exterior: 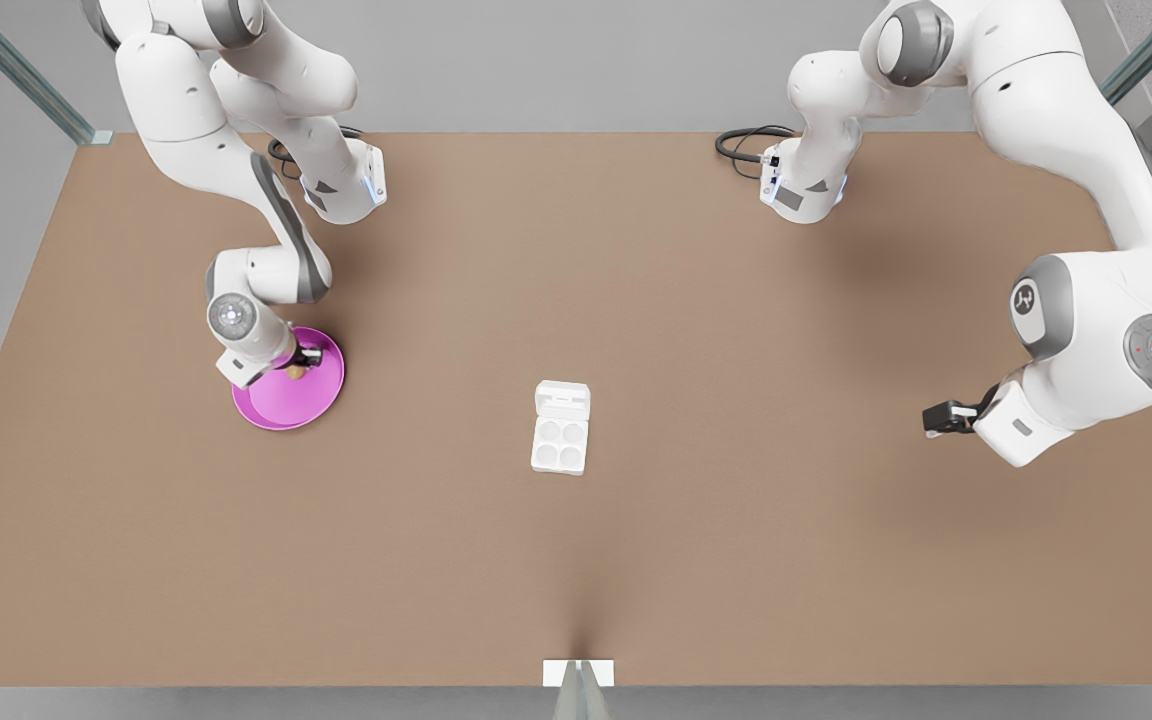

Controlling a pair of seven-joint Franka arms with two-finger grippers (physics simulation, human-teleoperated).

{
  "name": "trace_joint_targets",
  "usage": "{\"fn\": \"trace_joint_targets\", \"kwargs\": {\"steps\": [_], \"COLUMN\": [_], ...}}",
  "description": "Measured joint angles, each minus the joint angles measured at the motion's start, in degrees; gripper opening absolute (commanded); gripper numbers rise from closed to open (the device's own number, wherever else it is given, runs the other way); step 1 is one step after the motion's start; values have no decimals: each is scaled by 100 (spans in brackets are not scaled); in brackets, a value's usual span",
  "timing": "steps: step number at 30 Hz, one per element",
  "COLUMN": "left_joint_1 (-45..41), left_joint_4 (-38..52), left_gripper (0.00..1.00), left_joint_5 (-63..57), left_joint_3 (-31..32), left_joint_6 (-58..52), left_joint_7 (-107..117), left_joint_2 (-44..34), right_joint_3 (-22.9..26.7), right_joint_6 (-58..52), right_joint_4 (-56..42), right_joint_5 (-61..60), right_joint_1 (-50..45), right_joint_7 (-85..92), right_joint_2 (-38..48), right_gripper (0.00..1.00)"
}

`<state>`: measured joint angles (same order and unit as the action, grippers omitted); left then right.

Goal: Pack egg into the box and close the box lid

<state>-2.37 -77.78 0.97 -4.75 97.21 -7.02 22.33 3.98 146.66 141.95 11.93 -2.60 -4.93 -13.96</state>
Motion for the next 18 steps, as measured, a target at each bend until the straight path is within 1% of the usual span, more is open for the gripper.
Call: {"fn": "trace_joint_targets", "kwargs": {"steps": [5, 7, 11, 18], "left_joint_1": [0, 9, 17, 220], "left_joint_4": [0, 0, 0, 0], "left_gripper": [100, 100, 100, 100], "left_joint_5": [0, 0, 0, 0], "left_joint_3": [0, 0, -9, -9], "left_joint_6": [0, 0, -8, -1], "left_joint_7": [8, 8, 8, 8], "left_joint_2": [0, 0, 0, 0], "right_joint_3": [-27, 4, 29, 30], "right_joint_6": [-185, -235, -245, -230], "right_joint_4": [-388, -639, -1052, -1461], "right_joint_5": [-318, -22, -4, 11], "right_joint_1": [-32, -120, -665, -1548], "right_joint_7": [338, 100, 58, 55], "right_joint_2": [10, 1, -44, -106], "right_gripper": [58, 58, 58, 58]}}
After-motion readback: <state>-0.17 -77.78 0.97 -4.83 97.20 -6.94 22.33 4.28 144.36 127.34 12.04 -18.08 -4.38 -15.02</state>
